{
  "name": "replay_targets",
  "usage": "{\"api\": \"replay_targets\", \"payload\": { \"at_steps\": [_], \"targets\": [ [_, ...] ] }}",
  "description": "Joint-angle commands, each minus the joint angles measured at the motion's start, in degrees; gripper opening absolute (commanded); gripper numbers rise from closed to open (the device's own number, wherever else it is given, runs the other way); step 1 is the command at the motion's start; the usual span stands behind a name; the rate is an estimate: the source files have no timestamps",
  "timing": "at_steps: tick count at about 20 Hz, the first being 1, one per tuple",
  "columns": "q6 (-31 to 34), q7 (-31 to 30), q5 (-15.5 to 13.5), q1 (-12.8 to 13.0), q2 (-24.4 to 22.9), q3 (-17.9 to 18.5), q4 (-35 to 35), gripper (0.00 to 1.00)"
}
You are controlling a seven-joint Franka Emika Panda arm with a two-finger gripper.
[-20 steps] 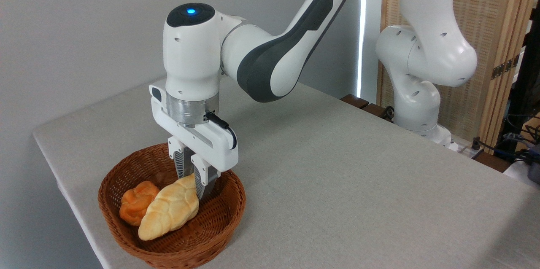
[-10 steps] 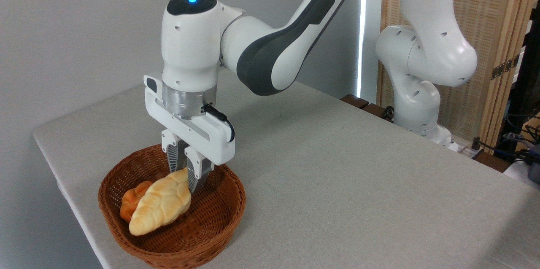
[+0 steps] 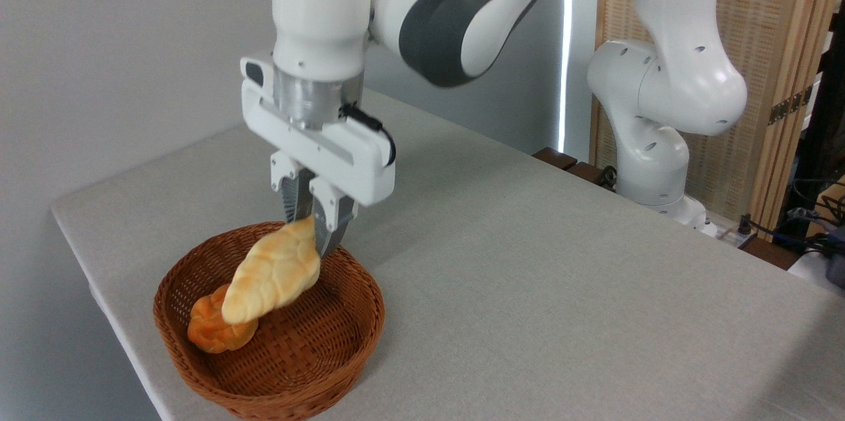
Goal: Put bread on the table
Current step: 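Lift the bread roll out of the basket and carry it beside the basket, then lower the bread roll onto the table and open the gripper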
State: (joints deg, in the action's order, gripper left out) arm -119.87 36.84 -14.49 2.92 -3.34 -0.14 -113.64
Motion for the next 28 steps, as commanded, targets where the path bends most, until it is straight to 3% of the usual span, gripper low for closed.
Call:
{"api": "replay_targets", "payload": {
  "at_steps": [1, 6, 8, 13, 16, 22, 28],
  "targets": [
    [7.0, 2.6, -0.7, 0.3, -5.2, 0.5, -0.6, 0.3],
    [14.8, 5.7, -0.6, 2.4, -9.5, 0.5, -1.9, 0.3],
    [14.3, 6.0, -0.6, 3.8, -11.1, 0.5, -4.6, 0.3],
    [11.4, 13.3, -0.5, 3.7, -17.8, 0.6, -14.3, 0.3],
    [8.5, 14.1, -0.5, 3.8, -20.5, -0.3, -19.9, 0.3],
    [8.1, 14.1, -0.5, 3.9, -20.8, -0.5, -22.4, 0.31],
    [8.1, 14.1, -0.5, 4.4, -20.5, -0.5, -22.8, 0.42]
  ]
}}
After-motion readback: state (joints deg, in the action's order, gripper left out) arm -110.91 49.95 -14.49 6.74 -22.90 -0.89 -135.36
